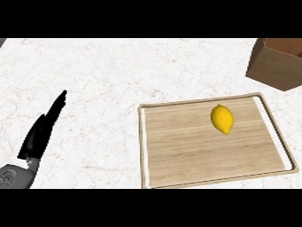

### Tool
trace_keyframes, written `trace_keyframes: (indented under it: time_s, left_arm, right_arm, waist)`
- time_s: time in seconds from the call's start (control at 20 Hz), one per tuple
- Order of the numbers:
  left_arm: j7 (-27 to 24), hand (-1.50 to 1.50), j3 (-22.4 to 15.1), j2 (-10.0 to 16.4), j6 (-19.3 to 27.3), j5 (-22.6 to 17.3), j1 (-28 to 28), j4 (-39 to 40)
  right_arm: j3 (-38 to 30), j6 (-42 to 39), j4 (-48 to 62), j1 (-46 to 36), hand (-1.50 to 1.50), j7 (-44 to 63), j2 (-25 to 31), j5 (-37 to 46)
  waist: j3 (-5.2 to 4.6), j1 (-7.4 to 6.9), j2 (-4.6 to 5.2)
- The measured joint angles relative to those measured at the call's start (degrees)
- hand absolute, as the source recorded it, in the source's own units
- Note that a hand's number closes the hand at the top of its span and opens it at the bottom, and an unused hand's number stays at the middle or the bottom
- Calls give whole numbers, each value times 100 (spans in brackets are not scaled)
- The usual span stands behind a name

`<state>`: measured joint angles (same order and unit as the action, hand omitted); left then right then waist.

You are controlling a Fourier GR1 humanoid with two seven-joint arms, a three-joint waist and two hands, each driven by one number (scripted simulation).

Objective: Pick the lemon from the tray and place it in the cardboard box

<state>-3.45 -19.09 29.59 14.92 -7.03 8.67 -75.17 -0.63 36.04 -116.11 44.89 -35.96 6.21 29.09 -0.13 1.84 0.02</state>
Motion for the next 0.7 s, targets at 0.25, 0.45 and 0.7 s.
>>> trace_keyframes:
  time_s: [0.25, 0.45, 0.7]
  left_arm:
    - [98, 0, 16, -34, -94, 62, 161, -45]
    - [101, 0, -22, -145, -80, 172, 165, -36]
    - [127, 0, 16, -208, -132, 235, 157, -46]
  right_arm:
    - [705, -40, -737, 751, -150, 1140, -412, 1534]
    - [1207, -162, -1155, 895, -150, 2335, -541, 2736]
    - [1780, -670, -1557, 716, -150, 3892, -597, 4100]
  waist:
    - [-6, -126, 30]
    - [-5, -182, 40]
    - [-3, -216, 39]
